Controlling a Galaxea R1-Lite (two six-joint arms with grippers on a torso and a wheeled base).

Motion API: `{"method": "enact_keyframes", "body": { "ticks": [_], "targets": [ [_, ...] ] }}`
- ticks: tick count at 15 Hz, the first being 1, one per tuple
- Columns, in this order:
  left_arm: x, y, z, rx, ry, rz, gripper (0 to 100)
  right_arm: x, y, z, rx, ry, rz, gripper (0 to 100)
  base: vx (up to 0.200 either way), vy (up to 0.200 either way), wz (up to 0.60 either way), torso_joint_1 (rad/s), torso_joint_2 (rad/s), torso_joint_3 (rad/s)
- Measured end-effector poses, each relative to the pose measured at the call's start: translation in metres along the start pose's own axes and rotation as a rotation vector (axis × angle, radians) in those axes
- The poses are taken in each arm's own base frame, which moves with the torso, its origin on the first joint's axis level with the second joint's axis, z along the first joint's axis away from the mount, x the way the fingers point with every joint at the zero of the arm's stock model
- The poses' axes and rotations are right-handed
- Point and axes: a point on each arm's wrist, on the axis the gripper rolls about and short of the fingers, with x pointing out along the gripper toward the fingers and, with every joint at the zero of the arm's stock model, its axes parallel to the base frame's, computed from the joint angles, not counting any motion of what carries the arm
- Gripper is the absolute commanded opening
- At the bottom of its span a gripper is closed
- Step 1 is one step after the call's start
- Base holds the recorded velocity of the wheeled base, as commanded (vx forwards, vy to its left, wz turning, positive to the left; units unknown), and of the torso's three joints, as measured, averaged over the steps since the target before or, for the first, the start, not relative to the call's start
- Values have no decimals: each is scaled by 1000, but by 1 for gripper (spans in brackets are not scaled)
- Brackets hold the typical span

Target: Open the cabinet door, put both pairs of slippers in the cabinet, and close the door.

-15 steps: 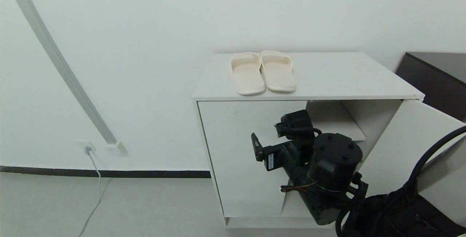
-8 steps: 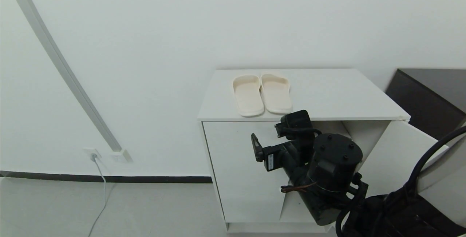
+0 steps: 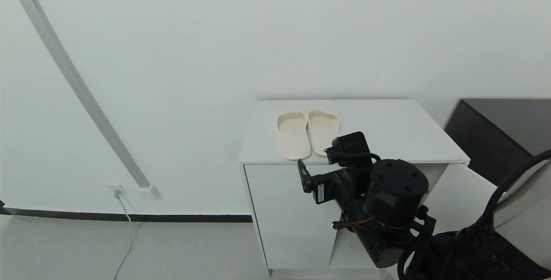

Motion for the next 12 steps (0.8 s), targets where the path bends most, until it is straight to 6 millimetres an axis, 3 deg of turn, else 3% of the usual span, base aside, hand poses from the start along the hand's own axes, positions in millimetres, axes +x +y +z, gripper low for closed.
{"method": "enact_keyframes", "body": {
  "ticks": [6,12],
  "targets": [
    [0,0,0,3,1,1,0,3,-1,-5,-14,7,14,100,0,0,0,56,-127,-67],
    [0,0,0,4,1,-7,0,38,3,14,3,127,14,100,0,0,0,0,0,0]
  ]
}}
